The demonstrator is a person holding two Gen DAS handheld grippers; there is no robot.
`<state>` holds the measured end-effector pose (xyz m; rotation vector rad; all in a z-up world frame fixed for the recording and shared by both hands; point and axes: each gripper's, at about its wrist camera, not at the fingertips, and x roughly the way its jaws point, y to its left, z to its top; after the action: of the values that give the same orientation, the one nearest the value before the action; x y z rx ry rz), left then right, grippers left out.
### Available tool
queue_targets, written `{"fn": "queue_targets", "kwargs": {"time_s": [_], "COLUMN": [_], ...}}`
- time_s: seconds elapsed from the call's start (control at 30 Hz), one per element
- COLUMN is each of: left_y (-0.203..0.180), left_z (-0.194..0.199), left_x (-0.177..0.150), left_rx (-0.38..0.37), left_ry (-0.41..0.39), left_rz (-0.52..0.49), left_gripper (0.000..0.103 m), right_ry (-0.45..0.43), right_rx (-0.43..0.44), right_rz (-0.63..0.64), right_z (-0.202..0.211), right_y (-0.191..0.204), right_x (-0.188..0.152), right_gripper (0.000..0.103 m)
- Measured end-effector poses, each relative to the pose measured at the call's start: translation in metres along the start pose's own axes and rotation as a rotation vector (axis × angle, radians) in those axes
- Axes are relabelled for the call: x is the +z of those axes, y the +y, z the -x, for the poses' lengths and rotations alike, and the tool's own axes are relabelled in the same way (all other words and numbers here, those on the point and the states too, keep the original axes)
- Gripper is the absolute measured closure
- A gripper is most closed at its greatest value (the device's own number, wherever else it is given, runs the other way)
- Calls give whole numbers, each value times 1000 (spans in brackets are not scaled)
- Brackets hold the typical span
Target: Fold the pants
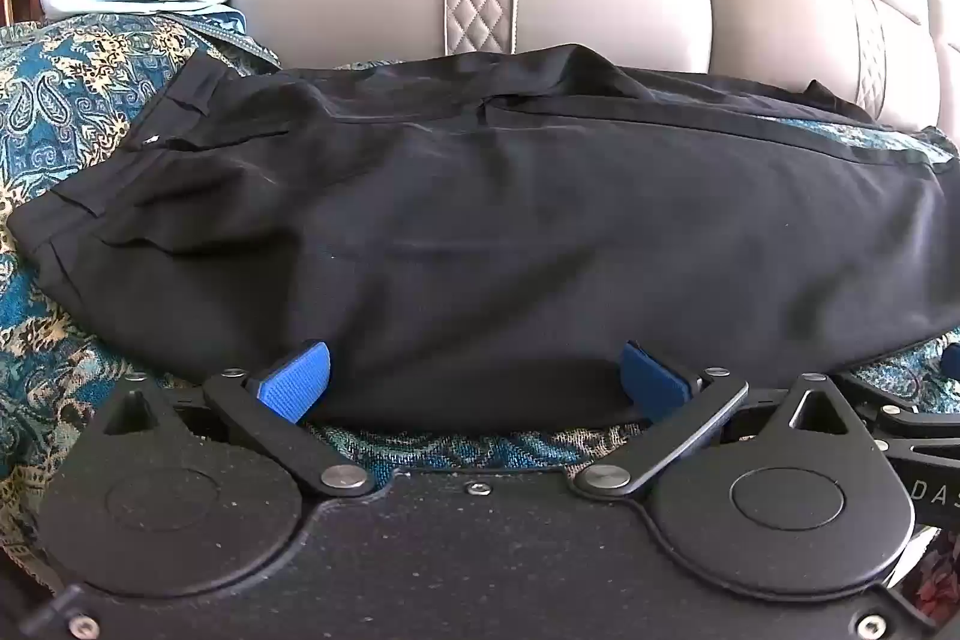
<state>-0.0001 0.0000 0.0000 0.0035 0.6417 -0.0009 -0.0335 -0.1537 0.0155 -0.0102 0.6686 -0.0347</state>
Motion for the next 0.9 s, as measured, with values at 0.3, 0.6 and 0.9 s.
{"fn": "queue_targets", "kwargs": {"time_s": [0.3, 0.6, 0.9], "left_y": [0, 0, 0], "left_z": [0, 0, 1], "left_x": [0, 0, -1], "left_rx": [3, 4, 7], "left_ry": [4, 6, 4], "left_rz": [-4, -3, -4], "left_gripper": [0, 0, 0], "right_ry": [-2, 3, 13], "right_rx": [-1, -8, -6], "right_rz": [1, 0, 2], "right_z": [0, -3, -4], "right_y": [0, 1, 0], "right_x": [0, 2, 3], "right_gripper": [0, 0, 0]}}
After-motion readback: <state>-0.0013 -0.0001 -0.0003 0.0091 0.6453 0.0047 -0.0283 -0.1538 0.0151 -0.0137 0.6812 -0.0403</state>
